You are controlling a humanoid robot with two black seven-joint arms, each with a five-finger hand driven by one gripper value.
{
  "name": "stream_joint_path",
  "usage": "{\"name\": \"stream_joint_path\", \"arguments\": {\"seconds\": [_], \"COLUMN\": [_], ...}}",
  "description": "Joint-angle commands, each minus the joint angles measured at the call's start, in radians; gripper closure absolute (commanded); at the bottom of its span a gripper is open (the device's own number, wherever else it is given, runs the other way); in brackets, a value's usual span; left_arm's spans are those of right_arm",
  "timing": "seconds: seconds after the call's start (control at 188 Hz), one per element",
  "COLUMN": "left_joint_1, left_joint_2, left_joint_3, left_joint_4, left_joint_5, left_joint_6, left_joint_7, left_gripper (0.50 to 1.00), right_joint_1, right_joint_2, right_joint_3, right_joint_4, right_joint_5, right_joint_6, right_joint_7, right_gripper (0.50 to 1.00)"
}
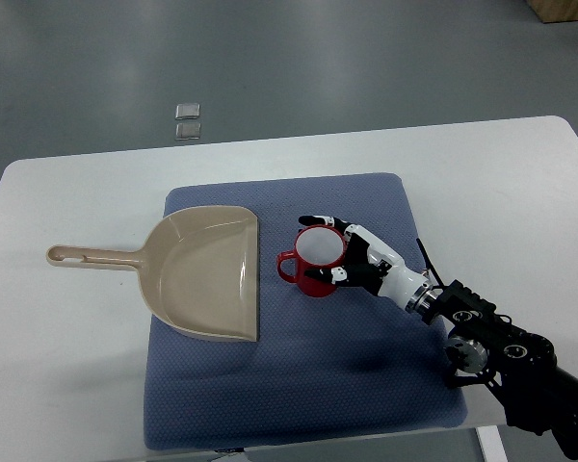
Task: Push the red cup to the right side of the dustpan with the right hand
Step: 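Push the red mug with the right hand toward the dustpan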
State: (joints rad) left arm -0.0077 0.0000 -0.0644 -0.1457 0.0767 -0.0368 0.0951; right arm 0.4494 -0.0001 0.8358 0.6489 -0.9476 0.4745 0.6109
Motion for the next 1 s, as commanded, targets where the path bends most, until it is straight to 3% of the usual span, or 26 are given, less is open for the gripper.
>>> {"name": "stream_joint_path", "arguments": {"seconds": [0.0, 0.995], "left_joint_1": [0.0, 0.0], "left_joint_2": [0.0, 0.0], "left_joint_3": [0.0, 0.0], "left_joint_4": [0.0, 0.0], "left_joint_5": [0.0, 0.0], "left_joint_6": [0.0, 0.0], "left_joint_7": [0.0, 0.0], "left_gripper": [0.5, 0.5], "right_joint_1": [0.0, 0.006], "right_joint_2": [0.0, 0.0], "right_joint_3": [-0.012, -0.09], "right_joint_4": [0.003, 0.04], "right_joint_5": [0.0, -0.008], "right_joint_6": [-0.004, -0.042], "right_joint_7": [0.0, 0.0], "right_gripper": [0.574, 0.572]}}
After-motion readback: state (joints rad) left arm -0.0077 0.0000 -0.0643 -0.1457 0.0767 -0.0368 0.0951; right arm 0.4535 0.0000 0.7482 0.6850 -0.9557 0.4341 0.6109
